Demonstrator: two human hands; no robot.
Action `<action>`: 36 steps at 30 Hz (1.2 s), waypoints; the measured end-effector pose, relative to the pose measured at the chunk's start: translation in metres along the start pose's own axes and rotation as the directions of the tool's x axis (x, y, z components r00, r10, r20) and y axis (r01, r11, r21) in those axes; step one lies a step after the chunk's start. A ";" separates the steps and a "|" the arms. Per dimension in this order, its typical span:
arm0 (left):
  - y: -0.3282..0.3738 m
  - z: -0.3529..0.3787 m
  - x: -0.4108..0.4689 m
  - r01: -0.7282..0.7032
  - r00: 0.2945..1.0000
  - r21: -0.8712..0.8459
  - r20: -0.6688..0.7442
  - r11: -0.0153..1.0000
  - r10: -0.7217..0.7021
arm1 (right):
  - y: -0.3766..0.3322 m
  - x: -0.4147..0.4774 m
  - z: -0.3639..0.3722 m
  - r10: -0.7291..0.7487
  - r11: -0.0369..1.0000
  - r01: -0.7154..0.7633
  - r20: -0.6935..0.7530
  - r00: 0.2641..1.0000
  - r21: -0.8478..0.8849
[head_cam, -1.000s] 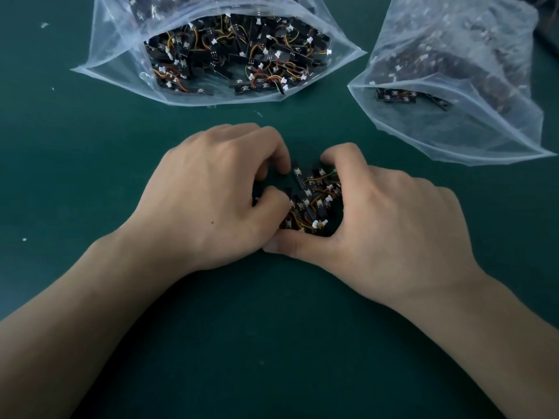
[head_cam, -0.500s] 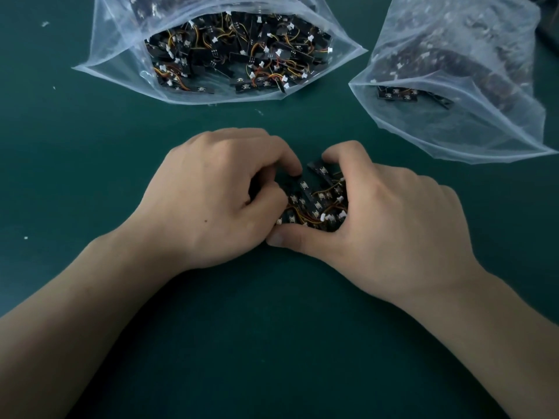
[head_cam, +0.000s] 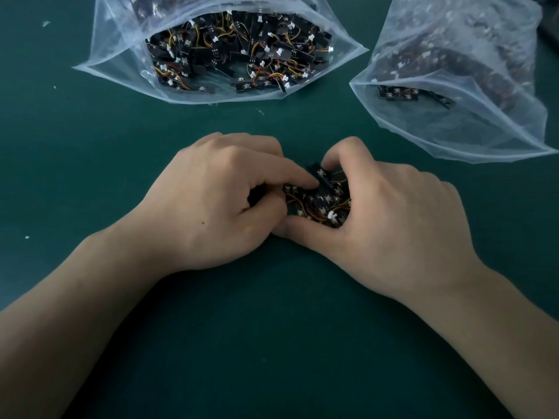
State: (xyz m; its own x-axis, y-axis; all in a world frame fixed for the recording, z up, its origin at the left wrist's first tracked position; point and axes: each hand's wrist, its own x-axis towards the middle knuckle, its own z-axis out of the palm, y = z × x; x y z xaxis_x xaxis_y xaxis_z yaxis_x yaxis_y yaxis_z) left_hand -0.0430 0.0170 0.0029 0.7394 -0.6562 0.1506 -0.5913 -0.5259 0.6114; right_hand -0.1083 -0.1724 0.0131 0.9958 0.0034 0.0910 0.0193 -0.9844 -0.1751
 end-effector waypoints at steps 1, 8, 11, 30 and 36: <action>0.000 0.001 0.000 0.014 1.000 -0.012 -0.015 1.000 -0.014 | 0.001 0.000 0.000 -0.008 1.000 0.008 -0.005 1.000 -0.001; -0.005 0.002 0.000 0.081 0.993 -0.090 -0.083 0.993 -0.088 | 0.009 0.001 0.003 -0.088 0.995 0.088 -0.004 0.996 0.054; -0.006 0.001 0.000 0.077 0.992 -0.097 -0.092 0.992 -0.086 | 0.014 0.007 0.000 -0.112 0.984 0.109 0.008 0.994 0.142; -0.007 0.008 0.003 0.080 0.982 0.015 -0.172 0.997 -0.076 | 0.012 0.010 0.004 -0.138 0.990 0.137 -0.054 0.989 -0.021; -0.008 0.008 0.003 0.083 0.980 0.011 -0.180 0.996 -0.080 | 0.017 0.011 0.004 -0.151 0.988 0.152 -0.047 0.987 0.008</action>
State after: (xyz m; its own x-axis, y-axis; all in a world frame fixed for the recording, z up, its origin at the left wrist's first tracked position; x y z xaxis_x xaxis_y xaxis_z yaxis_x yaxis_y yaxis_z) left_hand -0.0389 0.0151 -0.0079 0.8302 -0.5036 0.2390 -0.5312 -0.5848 0.6130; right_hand -0.0965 -0.1889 0.0072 0.9762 0.1441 0.1624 0.1711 -0.9710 -0.1670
